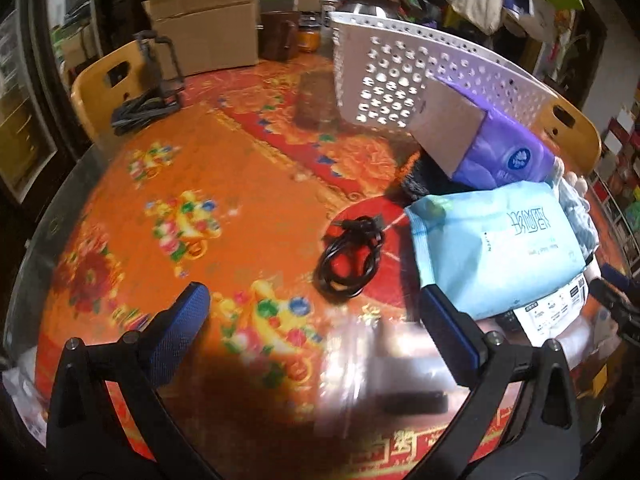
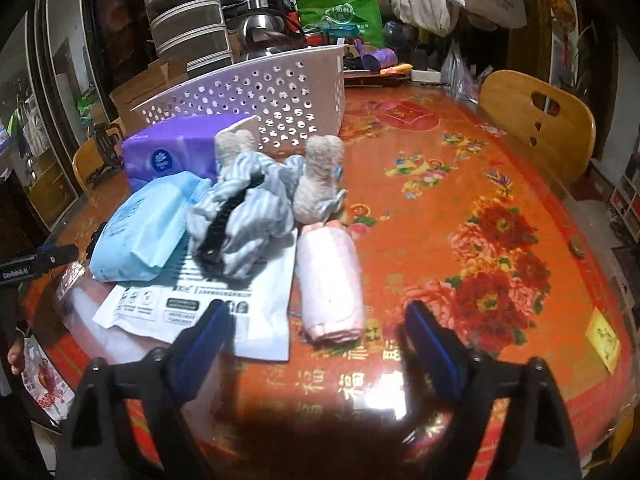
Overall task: Organize soft objects
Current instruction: 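Grasp the pink rolled towel with the right tool while the left tool grasps the black cable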
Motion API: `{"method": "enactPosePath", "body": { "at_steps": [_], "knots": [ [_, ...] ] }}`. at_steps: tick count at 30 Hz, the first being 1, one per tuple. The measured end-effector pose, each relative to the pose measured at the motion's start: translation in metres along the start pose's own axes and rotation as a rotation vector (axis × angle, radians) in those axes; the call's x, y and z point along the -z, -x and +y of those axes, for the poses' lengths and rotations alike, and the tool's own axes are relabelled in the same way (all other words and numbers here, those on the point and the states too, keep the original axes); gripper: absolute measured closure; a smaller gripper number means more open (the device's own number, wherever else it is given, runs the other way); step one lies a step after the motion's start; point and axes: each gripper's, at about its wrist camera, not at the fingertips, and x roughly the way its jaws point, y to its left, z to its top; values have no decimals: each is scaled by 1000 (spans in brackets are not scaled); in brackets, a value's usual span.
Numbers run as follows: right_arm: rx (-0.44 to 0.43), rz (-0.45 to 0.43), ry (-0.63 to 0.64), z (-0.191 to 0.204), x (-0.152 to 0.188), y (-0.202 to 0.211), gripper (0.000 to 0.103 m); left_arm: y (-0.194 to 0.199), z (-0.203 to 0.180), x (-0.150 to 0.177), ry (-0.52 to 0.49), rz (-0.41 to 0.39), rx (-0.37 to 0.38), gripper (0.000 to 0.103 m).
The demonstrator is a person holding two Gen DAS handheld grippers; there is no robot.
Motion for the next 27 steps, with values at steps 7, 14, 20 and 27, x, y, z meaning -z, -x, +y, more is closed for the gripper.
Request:
{"method": "enactPosePath", "body": {
  "at_steps": [7, 14, 20, 27],
  "knots": [
    [-35, 27, 17, 0, -6, -11, 25, -20, -21, -9, -66, 4, -4, 31],
    [-26, 28, 45, 6, -12, -17, 47, -43, -23, -15, -71, 40, 7, 70],
    [-6, 29, 31, -4, -15, -17, 72, -48, -21, -18, -78, 30, 26, 81],
    [1, 5, 36, -9, -13, -12, 73, -46, -15, -19, -65, 10, 41, 82]
  ]
}}
